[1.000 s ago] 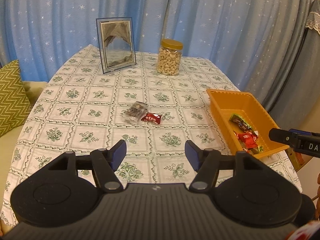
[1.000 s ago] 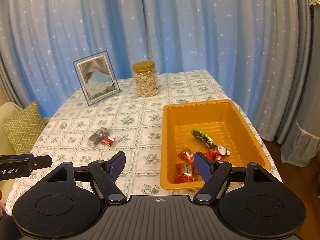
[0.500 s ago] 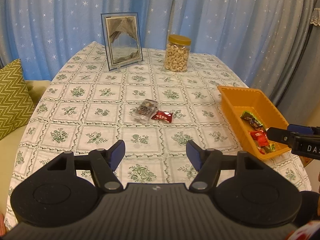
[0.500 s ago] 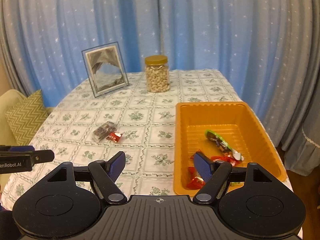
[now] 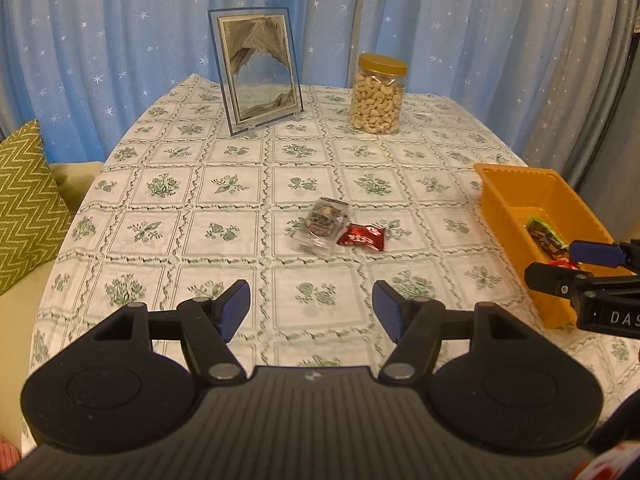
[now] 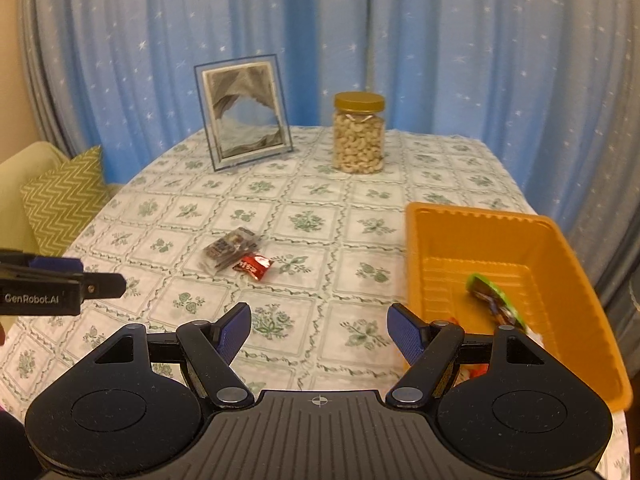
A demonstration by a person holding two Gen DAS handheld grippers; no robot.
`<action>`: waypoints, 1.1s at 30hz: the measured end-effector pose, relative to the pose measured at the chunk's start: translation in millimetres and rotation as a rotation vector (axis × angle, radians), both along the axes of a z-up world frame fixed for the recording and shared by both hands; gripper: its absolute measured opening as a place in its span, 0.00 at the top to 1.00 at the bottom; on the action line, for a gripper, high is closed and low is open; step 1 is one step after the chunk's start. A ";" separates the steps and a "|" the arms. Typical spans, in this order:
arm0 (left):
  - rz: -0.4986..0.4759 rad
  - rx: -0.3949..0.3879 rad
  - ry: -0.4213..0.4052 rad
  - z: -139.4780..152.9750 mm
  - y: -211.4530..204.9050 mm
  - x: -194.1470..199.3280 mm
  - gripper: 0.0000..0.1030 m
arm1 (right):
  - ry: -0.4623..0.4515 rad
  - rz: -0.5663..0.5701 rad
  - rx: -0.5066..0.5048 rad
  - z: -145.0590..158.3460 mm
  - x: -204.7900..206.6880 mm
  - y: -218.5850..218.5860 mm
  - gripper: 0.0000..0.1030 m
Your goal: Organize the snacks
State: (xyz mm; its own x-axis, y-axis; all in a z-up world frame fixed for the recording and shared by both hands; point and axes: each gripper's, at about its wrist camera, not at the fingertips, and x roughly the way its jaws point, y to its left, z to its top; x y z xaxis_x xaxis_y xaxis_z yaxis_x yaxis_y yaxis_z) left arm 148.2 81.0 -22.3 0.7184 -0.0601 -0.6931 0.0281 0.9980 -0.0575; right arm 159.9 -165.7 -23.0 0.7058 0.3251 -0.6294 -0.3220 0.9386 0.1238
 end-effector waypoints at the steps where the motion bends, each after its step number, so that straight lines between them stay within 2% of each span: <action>1: -0.002 0.002 0.002 -2.3 1.8 4.9 0.38 | -0.003 0.009 -0.003 -2.3 4.1 2.8 0.27; 12: -0.041 0.023 -0.001 -26.7 14.4 50.1 0.38 | -0.002 0.109 -0.035 -33.6 54.4 35.2 0.27; 22: -0.043 0.003 -0.014 -52.6 26.2 84.2 0.38 | -0.023 0.217 -0.062 -66.3 94.5 67.0 0.28; 25: -0.043 -0.004 -0.024 -59.9 28.5 90.5 0.38 | -0.031 0.256 -0.073 -75.9 105.5 76.2 0.38; 33: -0.020 -0.032 -0.024 -75.2 33.3 98.8 0.38 | -0.054 0.339 -0.104 -95.3 128.1 96.1 0.40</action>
State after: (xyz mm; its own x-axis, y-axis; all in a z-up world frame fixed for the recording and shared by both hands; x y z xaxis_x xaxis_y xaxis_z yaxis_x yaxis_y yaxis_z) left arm 247.0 114.2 -97.5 0.7335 -0.0963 -0.6729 0.0494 0.9948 -0.0885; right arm 288.0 -69.6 -118.3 0.6019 0.4825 -0.6363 -0.6204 0.7842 0.0079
